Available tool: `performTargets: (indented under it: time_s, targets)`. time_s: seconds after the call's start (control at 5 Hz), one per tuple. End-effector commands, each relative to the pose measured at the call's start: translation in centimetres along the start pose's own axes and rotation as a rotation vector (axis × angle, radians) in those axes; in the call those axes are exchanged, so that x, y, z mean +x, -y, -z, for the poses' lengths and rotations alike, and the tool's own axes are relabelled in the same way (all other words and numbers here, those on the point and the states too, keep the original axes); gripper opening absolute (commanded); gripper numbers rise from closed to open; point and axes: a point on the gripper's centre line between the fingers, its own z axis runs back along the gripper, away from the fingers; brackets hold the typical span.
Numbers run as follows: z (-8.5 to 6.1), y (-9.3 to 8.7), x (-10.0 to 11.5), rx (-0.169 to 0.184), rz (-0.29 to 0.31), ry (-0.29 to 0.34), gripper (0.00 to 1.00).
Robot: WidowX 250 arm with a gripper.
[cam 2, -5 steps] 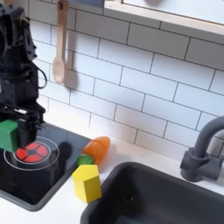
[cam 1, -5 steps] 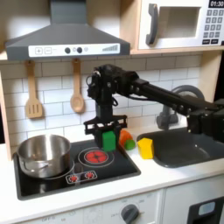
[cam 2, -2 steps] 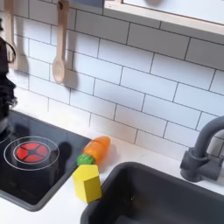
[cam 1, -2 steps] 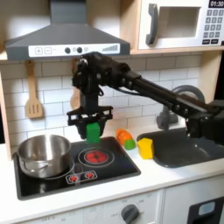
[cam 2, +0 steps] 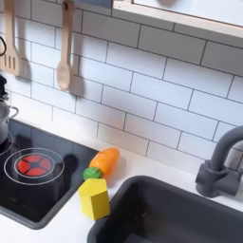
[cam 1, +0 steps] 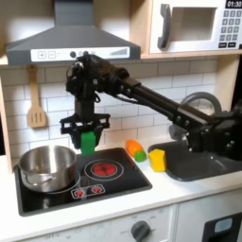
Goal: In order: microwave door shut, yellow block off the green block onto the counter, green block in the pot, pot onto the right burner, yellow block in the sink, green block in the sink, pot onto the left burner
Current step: 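Put the green block in the pot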
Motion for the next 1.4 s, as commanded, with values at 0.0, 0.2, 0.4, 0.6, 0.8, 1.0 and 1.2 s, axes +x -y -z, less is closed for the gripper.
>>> performTargets:
  time_s: [0.0,0.2,0.4,0.6,0.8,1.0,1.2]
  targets:
    - [0.6,-2.3,2.0,0.026,0.0,0.016,0.0]
    - [1.0,-3.3,2.6,0.04,-0.004,0.017,0.0]
    - [1.6,-4.3,3.5,0.052,0.0,0.025,0.0]
    - [1.9,-4.9,3.7,0.063,0.004,0.024,0.0]
    - [2.2,-5.1,3.6,0.073,0.007,0.022,0.0]
    - [2.6,-5.1,3.6,0.083,0.02,0.029,0.0]
    - [4.1,-5.2,4.3,0.086,0.042,0.033,0.0]
